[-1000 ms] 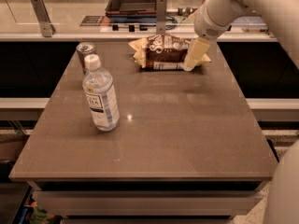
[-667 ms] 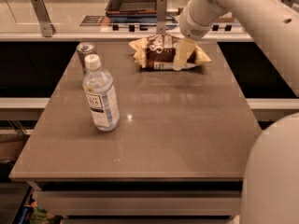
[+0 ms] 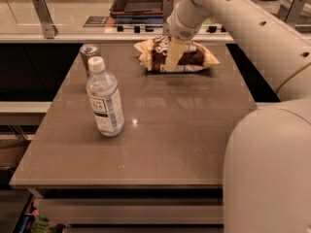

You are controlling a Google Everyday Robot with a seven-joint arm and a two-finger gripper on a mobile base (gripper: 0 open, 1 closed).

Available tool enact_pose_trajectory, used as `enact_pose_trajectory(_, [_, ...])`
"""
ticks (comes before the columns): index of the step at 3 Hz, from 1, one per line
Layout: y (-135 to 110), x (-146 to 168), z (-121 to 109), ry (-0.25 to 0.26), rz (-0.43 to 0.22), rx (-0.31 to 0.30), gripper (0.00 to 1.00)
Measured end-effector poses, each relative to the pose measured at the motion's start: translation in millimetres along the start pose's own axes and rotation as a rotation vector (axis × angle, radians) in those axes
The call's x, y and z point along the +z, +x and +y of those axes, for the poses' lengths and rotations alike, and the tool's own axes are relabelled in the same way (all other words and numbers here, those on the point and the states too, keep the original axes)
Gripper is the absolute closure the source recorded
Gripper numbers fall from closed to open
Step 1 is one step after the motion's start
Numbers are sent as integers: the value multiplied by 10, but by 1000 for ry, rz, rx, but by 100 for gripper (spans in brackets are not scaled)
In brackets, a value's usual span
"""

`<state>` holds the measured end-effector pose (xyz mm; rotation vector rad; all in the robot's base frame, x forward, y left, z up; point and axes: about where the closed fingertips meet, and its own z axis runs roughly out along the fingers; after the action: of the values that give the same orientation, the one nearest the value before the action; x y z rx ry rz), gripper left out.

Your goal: Pick brown chip bag

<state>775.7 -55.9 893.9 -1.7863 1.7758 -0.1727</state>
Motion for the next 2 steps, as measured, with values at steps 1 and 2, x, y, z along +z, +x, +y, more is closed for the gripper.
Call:
enact_pose_trajectory(1, [37,261,18,-40,15,8,0])
enact_pose_trajectory(2, [245,460,61,-73,62,22,0])
